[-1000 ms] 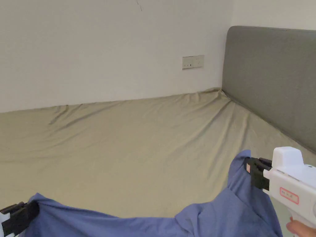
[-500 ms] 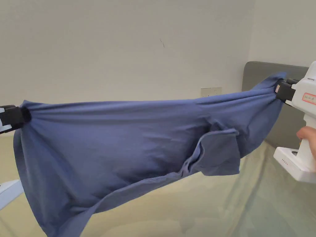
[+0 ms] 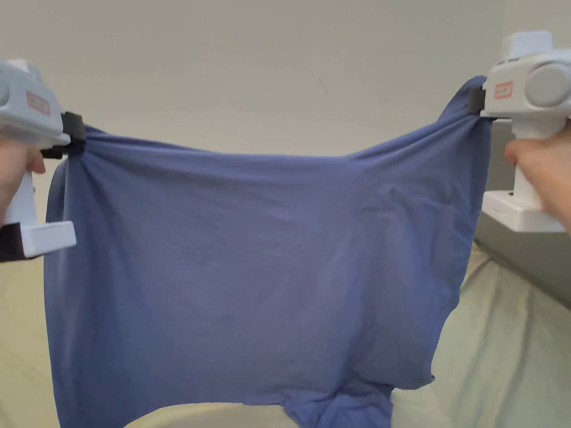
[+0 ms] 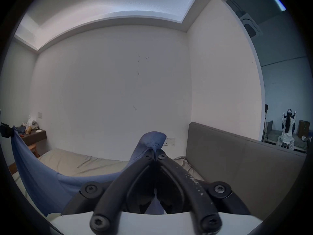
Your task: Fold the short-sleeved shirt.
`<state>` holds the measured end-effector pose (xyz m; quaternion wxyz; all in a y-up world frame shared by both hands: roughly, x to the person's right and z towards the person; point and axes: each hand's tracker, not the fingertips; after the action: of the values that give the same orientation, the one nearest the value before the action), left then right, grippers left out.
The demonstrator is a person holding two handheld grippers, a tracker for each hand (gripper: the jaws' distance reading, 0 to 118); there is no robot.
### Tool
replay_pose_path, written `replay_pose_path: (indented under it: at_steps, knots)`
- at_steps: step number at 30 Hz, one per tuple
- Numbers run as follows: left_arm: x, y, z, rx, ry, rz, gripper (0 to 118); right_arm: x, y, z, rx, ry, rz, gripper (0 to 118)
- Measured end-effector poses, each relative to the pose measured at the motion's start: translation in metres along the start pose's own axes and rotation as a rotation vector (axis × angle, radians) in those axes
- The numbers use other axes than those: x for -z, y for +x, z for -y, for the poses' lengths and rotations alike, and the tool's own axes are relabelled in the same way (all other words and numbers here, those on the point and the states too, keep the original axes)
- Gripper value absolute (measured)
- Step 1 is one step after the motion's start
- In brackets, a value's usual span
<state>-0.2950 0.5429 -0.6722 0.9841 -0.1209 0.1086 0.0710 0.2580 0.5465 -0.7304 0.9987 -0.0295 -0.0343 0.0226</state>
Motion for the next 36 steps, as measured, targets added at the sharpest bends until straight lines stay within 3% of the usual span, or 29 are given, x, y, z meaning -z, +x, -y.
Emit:
replay_pose_path:
  at_steps: [1,4,7,10,18,21,26,27,30,31,36]
  knots:
    - [0.006,0.001,-0.004,0.001,-0.003,0.006,3,0.007,0.000,-0.002,-0.002,-0.001,0.015,1]
    - [0.020,0.008,-0.010,0.047,0.013,-0.011,3,0.024,0.010,-0.006,0.092,0.010,0.016,1]
    - [0.033,0.010,-0.015,0.017,0.017,0.019,3,0.038,0.010,-0.009,0.036,-0.003,0.039,1]
    - [0.043,0.015,-0.014,0.009,0.033,0.036,3,0.044,0.016,-0.010,0.077,0.015,0.026,1]
    - [0.061,0.014,0.051,0.014,-0.035,0.064,3,0.021,0.017,0.044,0.063,-0.040,0.012,1]
    - [0.055,0.006,0.077,0.024,-0.080,0.075,3,0.006,0.027,0.070,0.149,-0.089,-0.018,1]
    - [0.018,-0.013,0.117,0.071,-0.104,0.127,3,-0.054,0.047,0.109,0.163,-0.148,-0.059,1]
    - [0.003,-0.013,0.124,0.102,-0.129,0.127,3,-0.071,0.051,0.118,0.172,-0.134,-0.100,1]
    - [-0.045,-0.029,0.153,0.094,-0.129,0.170,3,-0.122,0.064,0.143,0.179,-0.170,-0.103,1]
    - [-0.057,-0.033,0.162,0.093,-0.116,0.172,3,-0.138,0.068,0.151,0.177,-0.213,-0.152,1]
    - [-0.139,-0.055,0.219,0.157,-0.156,0.187,3,-0.227,0.090,0.202,0.157,-0.302,-0.164,1]
